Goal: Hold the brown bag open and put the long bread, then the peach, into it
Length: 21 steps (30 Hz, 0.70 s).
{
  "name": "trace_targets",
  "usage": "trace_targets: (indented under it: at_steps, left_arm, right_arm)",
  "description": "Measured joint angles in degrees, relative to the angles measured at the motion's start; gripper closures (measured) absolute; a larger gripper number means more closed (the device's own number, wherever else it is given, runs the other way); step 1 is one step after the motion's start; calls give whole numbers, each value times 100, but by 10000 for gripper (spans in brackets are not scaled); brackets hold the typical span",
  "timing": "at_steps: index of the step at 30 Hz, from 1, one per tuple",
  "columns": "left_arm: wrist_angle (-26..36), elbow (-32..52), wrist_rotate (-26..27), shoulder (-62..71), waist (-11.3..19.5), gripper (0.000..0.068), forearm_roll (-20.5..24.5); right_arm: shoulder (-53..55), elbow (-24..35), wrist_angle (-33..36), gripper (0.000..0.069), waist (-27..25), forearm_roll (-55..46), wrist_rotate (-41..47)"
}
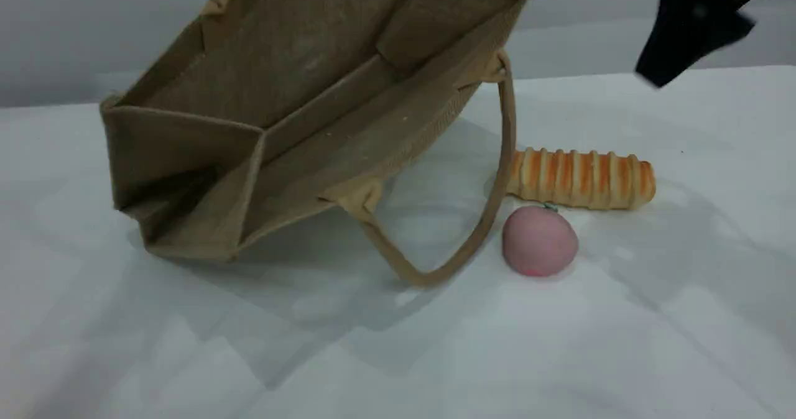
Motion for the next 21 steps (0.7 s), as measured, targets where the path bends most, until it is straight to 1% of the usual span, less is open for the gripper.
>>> trace_targets:
  at_steps: [3,7,12,17,21]
  left_arm:
    - [0,0,0,0,0,584,0]
    - [0,0,-19,0,0,584,-5]
    - [0,0,-38,0,0,584,-14]
    - [0,0,-42,0,0,584,-24]
    - [0,0,-42,0,0,584,-24]
  right_arm:
    - [283,0,-213,122,125,302,-65]
    - [570,0,-504,122,186,370,-141]
    - [909,0,-649,122,186,381,-612]
    - [1220,-11,-1130,122,186,464,-972]
    - [1402,-11,-1630,122,186,464,-1043]
